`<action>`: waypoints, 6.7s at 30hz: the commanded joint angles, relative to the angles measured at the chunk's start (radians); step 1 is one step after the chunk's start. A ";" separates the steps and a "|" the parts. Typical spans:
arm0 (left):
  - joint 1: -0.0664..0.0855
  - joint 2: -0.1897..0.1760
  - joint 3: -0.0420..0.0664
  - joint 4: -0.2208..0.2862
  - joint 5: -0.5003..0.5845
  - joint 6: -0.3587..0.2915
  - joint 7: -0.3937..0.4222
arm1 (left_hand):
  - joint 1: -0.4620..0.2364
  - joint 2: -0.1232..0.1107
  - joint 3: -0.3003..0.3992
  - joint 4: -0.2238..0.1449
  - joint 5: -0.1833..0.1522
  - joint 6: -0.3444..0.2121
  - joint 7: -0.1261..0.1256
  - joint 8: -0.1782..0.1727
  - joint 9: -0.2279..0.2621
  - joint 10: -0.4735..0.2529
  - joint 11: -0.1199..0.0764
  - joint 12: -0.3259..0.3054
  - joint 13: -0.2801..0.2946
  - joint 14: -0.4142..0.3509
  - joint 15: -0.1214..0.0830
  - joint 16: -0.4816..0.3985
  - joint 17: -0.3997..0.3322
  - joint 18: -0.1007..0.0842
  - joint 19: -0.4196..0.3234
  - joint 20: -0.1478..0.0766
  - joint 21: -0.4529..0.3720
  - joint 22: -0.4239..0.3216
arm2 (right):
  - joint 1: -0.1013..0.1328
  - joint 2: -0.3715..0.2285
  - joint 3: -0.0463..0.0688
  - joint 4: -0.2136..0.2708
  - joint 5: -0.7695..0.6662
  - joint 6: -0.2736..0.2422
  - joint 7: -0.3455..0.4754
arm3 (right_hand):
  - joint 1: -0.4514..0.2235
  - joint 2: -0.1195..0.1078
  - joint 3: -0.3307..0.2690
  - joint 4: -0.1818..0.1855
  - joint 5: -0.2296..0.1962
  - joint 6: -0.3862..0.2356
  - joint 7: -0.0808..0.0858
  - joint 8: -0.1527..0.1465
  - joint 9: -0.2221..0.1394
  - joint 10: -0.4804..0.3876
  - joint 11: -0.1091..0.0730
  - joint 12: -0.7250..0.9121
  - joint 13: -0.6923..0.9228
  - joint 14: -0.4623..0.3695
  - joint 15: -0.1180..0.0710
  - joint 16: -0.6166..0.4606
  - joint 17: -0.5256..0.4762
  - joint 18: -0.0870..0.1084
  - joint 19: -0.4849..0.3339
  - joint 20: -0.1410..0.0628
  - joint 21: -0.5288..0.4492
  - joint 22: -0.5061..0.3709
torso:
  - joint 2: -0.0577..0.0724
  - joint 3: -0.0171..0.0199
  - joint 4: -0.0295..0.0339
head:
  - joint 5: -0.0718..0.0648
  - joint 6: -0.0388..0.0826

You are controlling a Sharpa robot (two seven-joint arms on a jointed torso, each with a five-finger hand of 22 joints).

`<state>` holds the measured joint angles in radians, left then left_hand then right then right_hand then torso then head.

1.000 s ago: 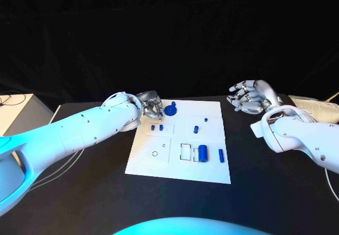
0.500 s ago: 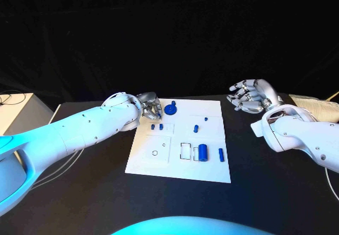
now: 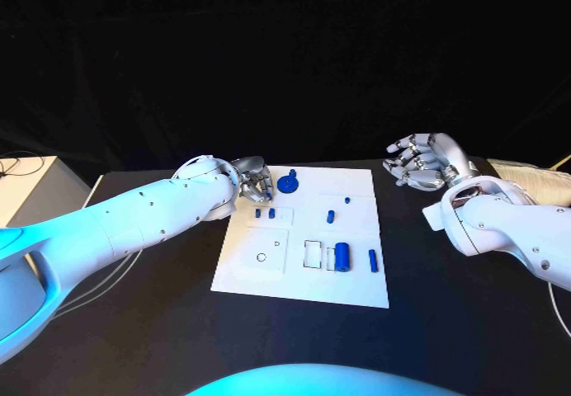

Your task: Assemble the parts on the task board

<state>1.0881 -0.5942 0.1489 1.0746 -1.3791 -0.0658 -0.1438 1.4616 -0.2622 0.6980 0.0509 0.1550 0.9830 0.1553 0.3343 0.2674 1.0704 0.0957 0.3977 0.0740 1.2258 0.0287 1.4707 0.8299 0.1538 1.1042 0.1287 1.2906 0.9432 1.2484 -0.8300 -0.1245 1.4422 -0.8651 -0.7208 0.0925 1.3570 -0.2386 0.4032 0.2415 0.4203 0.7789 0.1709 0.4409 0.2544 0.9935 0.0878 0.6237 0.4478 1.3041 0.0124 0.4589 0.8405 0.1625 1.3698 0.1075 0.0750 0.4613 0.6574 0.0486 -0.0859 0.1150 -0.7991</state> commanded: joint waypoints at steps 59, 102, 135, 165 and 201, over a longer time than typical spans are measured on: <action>-0.002 0.007 -0.025 0.001 0.006 -0.031 -0.003 | -0.031 -0.022 -0.061 -0.006 0.000 -0.154 -0.016 -0.128 -0.026 -0.031 0.019 -0.085 0.015 -0.038 0.019 0.001 -0.035 -0.006 -0.029 0.017 -0.029 -0.044 | 0.000 0.000 0.001 0.000 -0.021 0.010 0.009 | -0.009 -0.010 0.005 -0.003 0.003 0.002 0.004 0.003 -0.003 0.005 0.003 -0.008 -0.006 0.009 0.000 -0.015 0.006 0.018 0.007 0.002 0.005 -0.008 | 0.000 -0.0004 0.0003 | -0.006 0.000; -0.037 -0.217 0.050 0.158 1.002 -0.170 0.340 | 0.021 0.012 -0.081 0.055 0.000 -0.099 0.039 -0.041 -0.001 -0.128 0.036 0.069 0.063 -0.327 0.032 -0.232 -0.475 0.032 -0.237 0.025 -0.248 -0.292 | -0.006 0.151 -0.001 -0.130 -0.727 0.397 -0.278 | 0.018 -0.041 0.179 -0.171 -0.181 0.156 -0.016 -0.134 -0.031 0.156 -0.006 -0.446 -0.292 0.234 -0.023 0.834 0.517 -0.074 0.143 -0.053 0.854 0.663 | 0.000 -0.0014 0.0034 | -0.052 0.026; -0.086 -0.300 0.056 0.337 1.194 -0.225 0.431 | 0.025 0.017 -0.085 0.046 0.001 -0.115 0.046 -0.034 -0.003 -0.155 0.043 0.070 0.058 -0.324 0.035 -0.254 -0.486 0.032 -0.236 0.025 -0.257 -0.299 | -0.039 0.323 -0.010 -0.318 -0.736 0.518 -0.268 | -0.008 -0.030 0.195 -0.177 -0.217 0.204 -0.019 -0.142 -0.017 0.095 0.006 -0.525 -0.343 0.223 -0.012 0.834 0.489 -0.060 0.104 -0.045 0.778 0.631 | 0.001 -0.0018 0.0012 | -0.055 0.018; -0.086 -0.305 0.056 0.345 1.190 -0.232 0.416 | 0.026 0.018 -0.086 0.044 0.001 -0.119 0.048 -0.033 -0.003 -0.158 0.044 0.072 0.057 -0.323 0.036 -0.256 -0.487 0.032 -0.235 0.026 -0.258 -0.300 | -0.050 0.343 -0.012 -0.316 -0.751 0.491 -0.276 | 0.009 0.024 0.239 -0.220 -0.226 0.266 -0.038 -0.134 0.005 0.217 -0.023 -0.490 -0.334 0.226 -0.034 0.882 0.502 -0.058 0.112 -0.044 0.871 0.706 | 0.000 -0.0005 -0.0004 | -0.047 0.013; -0.086 -0.312 0.056 0.344 1.182 -0.236 0.411 | 0.028 0.020 -0.087 0.042 0.001 -0.120 0.049 -0.030 -0.003 -0.161 0.045 0.074 0.057 -0.322 0.036 -0.258 -0.488 0.032 -0.234 0.026 -0.258 -0.301 | -0.046 0.252 -0.007 -0.189 -0.879 0.219 -0.317 | 0.024 0.042 0.302 -0.301 -0.219 0.313 -0.050 -0.129 0.024 0.280 -0.037 -0.491 -0.300 0.223 -0.048 0.886 0.483 -0.078 0.129 -0.053 1.024 0.818 | -0.001 -0.0012 -0.0040 | -0.041 0.015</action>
<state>1.0019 -0.9057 0.2040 1.4174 -0.1942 -0.3004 0.2615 1.4880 -0.2492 0.6099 0.0978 0.1551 0.8718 0.2052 0.2986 0.2648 0.9149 0.1394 0.4685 0.1319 0.9022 0.0627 1.2189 0.3426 0.1697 0.8718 0.1539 1.0380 0.6442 1.2005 -0.5713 -0.1325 1.2409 -1.7360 -0.4444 -0.2308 1.3904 -0.1965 0.7088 -0.0592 0.2011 1.0849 0.1231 0.3092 0.2788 1.2564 0.0641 0.1352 0.1465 1.4665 -0.0291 1.3458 1.3077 0.1001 1.4644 0.0629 1.0972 1.2783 0.6562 0.0476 -0.0877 0.0724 -0.7850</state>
